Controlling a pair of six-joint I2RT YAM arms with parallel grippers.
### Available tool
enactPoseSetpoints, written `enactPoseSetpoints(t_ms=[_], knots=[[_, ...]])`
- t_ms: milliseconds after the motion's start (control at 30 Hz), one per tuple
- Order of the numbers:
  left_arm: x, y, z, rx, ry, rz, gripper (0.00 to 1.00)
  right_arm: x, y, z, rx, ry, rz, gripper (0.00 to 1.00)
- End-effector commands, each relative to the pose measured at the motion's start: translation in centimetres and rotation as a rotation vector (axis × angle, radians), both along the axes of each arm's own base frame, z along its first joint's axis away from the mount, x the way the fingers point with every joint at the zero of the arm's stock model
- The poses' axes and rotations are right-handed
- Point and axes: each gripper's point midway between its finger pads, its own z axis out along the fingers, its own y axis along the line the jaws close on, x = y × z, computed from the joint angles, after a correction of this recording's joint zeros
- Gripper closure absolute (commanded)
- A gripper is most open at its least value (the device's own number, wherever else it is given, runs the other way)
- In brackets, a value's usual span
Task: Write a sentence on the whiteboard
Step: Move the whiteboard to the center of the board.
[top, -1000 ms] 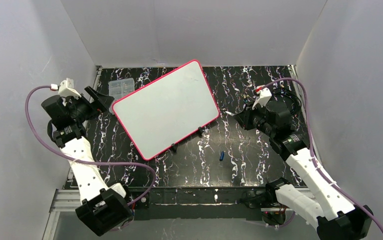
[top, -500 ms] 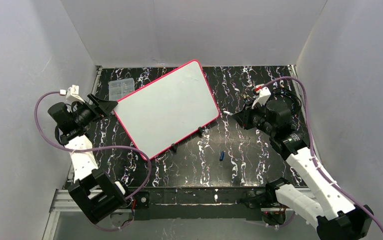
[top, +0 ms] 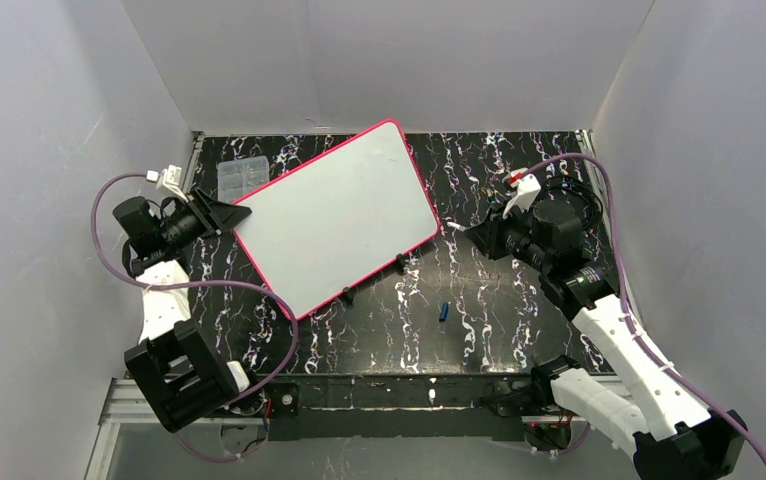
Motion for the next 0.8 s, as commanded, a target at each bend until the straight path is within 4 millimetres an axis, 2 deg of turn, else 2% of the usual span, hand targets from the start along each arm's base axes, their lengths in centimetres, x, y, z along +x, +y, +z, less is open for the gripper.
enactPoseSetpoints(t_ms=[0,367,767], knots=[[-0.6,-1.3,1.3,0.024,-0.064,-0.08,0.64,0.1,0.0,1.9,0.007,-0.057,0.01,0.99],[-2.4,-5.0,1.0,0.024,-0.114,-0.261,1.0,0.2,0.0,1.7,-0.002,-0.052,0.014,0.99],[-4.9,-9.7,0.2,0.001,-0.115,-0.431,1.0,-0.2,-0.4,1.9,-0.014,-0.062,0.009,0.99]])
